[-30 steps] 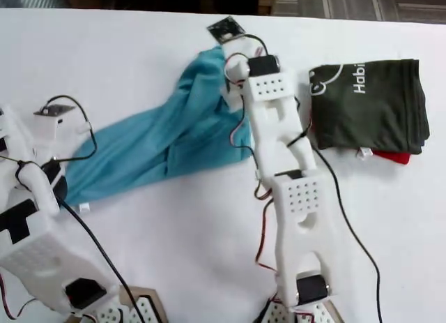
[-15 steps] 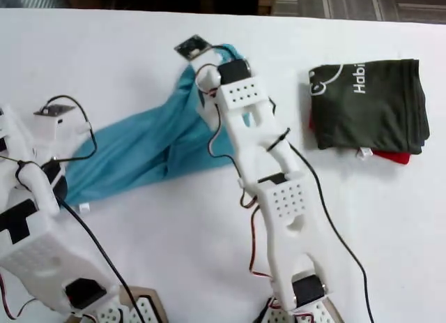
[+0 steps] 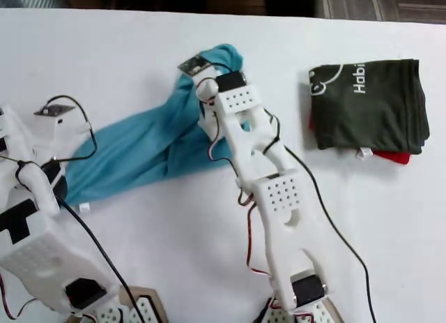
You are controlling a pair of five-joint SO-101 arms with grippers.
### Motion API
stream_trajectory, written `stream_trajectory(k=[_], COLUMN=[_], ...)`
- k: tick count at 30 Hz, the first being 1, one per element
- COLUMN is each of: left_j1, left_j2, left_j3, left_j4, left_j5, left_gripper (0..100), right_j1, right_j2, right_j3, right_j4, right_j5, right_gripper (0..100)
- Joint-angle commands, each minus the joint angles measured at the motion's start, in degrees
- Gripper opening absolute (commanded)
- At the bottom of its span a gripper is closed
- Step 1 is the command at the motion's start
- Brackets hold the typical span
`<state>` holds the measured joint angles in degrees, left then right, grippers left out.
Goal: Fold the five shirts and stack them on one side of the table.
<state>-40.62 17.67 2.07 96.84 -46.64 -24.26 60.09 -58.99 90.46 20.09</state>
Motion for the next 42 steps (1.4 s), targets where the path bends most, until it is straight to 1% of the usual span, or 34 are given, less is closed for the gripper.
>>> stream_trajectory(k=[1,4,5,6,7,8,9,12,15,20,24,27,32,37,39,42], left_j1=[-0.2,-0.2,-0.2,-0.2,-0.2,-0.2,-0.2,-0.2,-0.2,1.1,2.1,2.2,2.0,2.0,2.2,2.2], left_j2=[-3.3,-3.3,-3.3,-3.3,-3.3,-3.3,-3.3,-3.3,-3.3,-3.7,-3.7,-3.7,-3.8,-3.8,-3.8,-3.8], left_j3=[-0.1,-0.1,-0.1,-0.1,-0.1,-0.1,-0.1,-0.1,-0.3,-0.7,-0.7,-0.7,-0.7,-0.7,-0.7,-0.7], left_j4=[-0.4,-0.4,-0.4,-0.4,-0.4,-0.4,-0.4,-0.4,-0.4,-0.2,0.2,0.2,0.2,0.2,-0.1,-0.2], left_j5=[-0.1,-0.1,-0.1,-0.1,-0.1,-0.1,-0.1,-0.1,-0.1,0.0,0.4,2.9,3.2,3.1,3.1,3.1], left_gripper=[3,3,3,3,3,3,3,3,3,3,3,3,3,3,3,3], right_j1=[1.5,1.5,1.3,1.1,1.0,1.0,1.2,2.2,3.3,3.1,3.3,3.4,2.4,2.1,1.9,1.3], right_j2=[-0.1,-0.7,-0.9,-1.2,-1.5,-1.5,-1.6,-2.3,-4.7,-10.5,-13.7,-14.4,-17.5,-20.8,-20.4,-18.9], right_j3=[-0.5,-0.6,-0.6,-0.6,-0.6,-0.6,-0.6,-1.0,-3.1,-9.8,-12.1,-8.8,0.5,4.5,4.7,4.6], right_j4=[-2.1,-2.5,-2.5,-2.5,-2.7,-2.9,-2.9,-2.5,0.5,7.9,10.6,10.9,10.9,10.5,10.5,10.5], right_j5=[-0.3,-0.3,-0.3,-0.3,-0.3,-0.3,-0.3,-0.4,-0.7,-0.4,-0.7,-0.7,-0.8,-0.8,-0.7,-0.4], right_gripper=[17.7,17.2,15.0,10.2,2.6,0.7,3.7,2.3,2.1,2.1,2.1,2.1,2.1,2.2,4.6,13.6])
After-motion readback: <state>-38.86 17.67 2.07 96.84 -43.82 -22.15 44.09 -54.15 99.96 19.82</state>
